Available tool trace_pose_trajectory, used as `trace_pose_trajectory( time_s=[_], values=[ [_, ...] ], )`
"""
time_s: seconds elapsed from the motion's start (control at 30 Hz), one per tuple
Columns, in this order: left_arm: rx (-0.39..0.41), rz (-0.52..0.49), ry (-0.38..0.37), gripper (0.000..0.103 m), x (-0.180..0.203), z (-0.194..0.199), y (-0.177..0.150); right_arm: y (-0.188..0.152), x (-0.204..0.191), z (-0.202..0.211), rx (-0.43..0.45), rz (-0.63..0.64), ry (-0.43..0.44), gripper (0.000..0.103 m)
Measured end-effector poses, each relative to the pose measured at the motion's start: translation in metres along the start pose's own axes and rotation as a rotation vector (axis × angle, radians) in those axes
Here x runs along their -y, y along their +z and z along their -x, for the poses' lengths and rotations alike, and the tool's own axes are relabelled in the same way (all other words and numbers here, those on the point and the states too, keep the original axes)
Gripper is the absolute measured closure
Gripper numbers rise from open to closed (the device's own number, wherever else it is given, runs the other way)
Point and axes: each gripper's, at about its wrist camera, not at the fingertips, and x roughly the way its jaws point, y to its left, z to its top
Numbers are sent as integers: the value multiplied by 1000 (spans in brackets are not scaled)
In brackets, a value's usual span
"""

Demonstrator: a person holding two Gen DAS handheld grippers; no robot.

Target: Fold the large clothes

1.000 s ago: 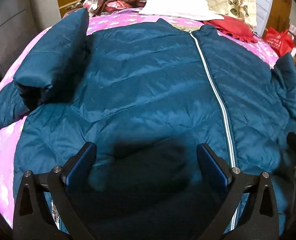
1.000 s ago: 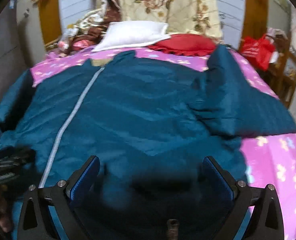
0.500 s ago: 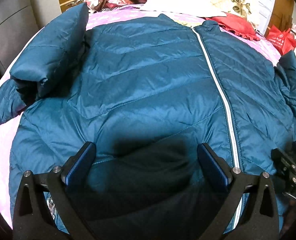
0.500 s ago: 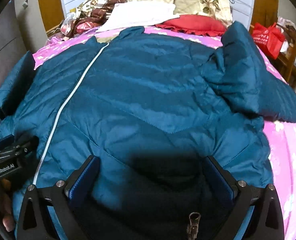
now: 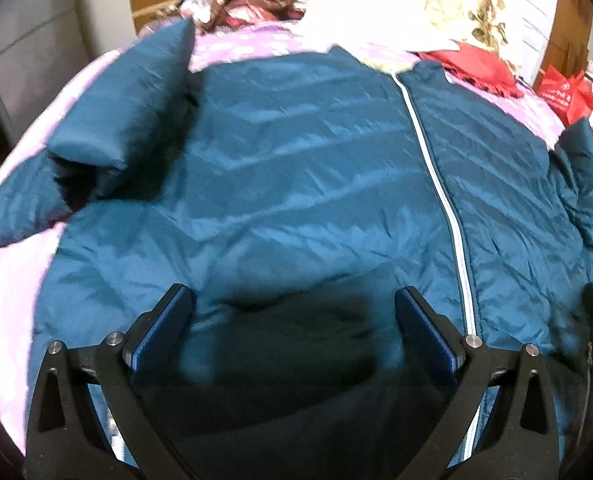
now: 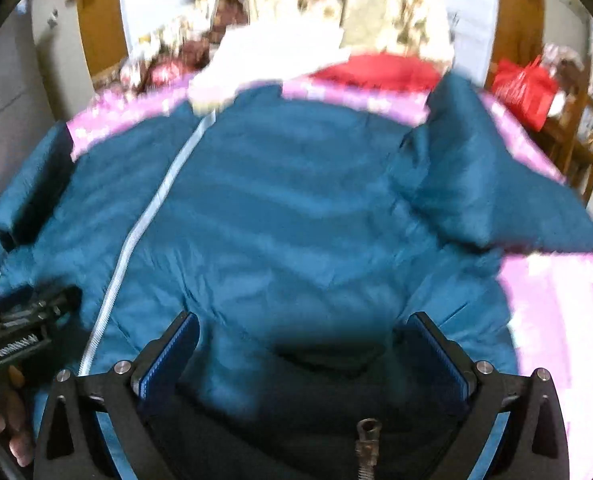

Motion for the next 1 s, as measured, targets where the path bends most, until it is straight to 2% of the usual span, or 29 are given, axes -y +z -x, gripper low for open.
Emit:
trace_pose_trajectory(
  time_s=[0.1, 0.3, 0.53, 1.0],
  values=[
    [66, -13, 41, 0, -1, 13, 3, 1, 2, 14, 59, -9, 22, 0],
    [135, -30, 42, 0, 2, 27, 5, 7, 9, 24, 123, -53, 11, 0],
    [134, -29, 31, 0, 2, 25, 7, 5, 16, 18, 92, -81, -17, 0],
    [131, -31, 27, 0, 5, 33, 3, 4, 10, 20, 103, -58, -26, 0]
  ],
)
